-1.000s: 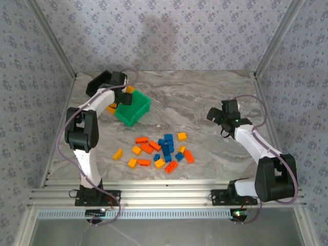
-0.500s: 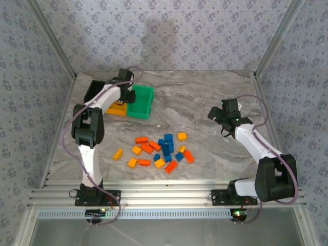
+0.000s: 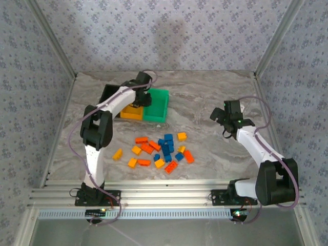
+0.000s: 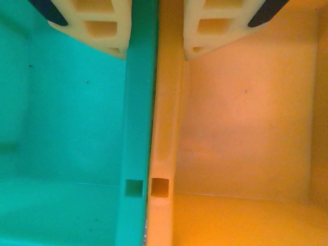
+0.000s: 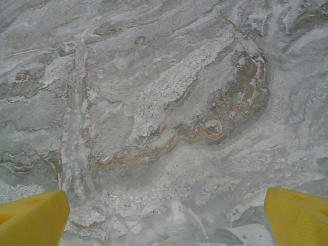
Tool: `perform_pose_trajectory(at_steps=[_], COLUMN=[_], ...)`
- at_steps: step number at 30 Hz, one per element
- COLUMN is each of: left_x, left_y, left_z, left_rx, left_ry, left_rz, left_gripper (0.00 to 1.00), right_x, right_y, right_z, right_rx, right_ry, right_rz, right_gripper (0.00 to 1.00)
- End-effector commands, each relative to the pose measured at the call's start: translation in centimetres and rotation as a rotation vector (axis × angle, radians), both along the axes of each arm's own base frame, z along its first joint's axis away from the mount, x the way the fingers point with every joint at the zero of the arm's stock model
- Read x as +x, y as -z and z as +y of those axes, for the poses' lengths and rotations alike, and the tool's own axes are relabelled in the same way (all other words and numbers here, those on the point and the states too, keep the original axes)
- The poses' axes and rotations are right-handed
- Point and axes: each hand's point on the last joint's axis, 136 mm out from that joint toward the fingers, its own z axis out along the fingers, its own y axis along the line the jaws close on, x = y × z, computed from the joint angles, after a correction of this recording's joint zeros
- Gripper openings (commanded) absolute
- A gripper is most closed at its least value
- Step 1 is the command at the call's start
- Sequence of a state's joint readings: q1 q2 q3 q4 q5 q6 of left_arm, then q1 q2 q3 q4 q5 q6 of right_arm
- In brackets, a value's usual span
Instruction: Sort the legos into containers by color
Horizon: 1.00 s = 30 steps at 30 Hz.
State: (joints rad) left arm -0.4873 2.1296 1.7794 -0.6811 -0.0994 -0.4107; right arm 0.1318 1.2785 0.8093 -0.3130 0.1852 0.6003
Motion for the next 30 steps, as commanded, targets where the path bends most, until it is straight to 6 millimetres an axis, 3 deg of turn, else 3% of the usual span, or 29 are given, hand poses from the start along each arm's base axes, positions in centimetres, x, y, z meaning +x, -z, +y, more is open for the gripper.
perform_pose_trajectory(at_steps=[1,8,20,21,25,30], left_x=[-3.6,-5.6,-4.5,-4.4,-4.5,-4.8], left_y=[1.7,0.8,0.6,0.3,-0.7,-4.4], left_z=[-4.4,-8.6,-10.6,-10.7,-10.8,-11.5], left_rx=[-0.083,-0.097,-0.122,-0.116,-0.120,-0.165], left_ry=[-0.044,-0.079,-0.152,-0.141,-0.114,-0.053], left_rz=[0.116,0.066,0.038,0.035,0.003,-0.066], left_gripper=[0.00,0.00,0.00,0.03,0.35,0.56], right_x=[-0.9,-1.6,-1.8,-1.8,-1.6,-1.6], right_y=[0.4,1.0,0.9,1.0,0.8,0.7], right_z=[-0.4,-0.6,-0.5,-0.5,0.1,1.7], right_rx=[0.019,0.032,0.038,0.039,0.058,0.080], right_ry=[0.022,0.022,0.012,0.010,-0.014,-0.073], right_rz=[0.011,0.017,0.001,0.002,-0.006,-0.004], right_gripper=[1.00,1.00,1.00,1.00,1.00,1.00])
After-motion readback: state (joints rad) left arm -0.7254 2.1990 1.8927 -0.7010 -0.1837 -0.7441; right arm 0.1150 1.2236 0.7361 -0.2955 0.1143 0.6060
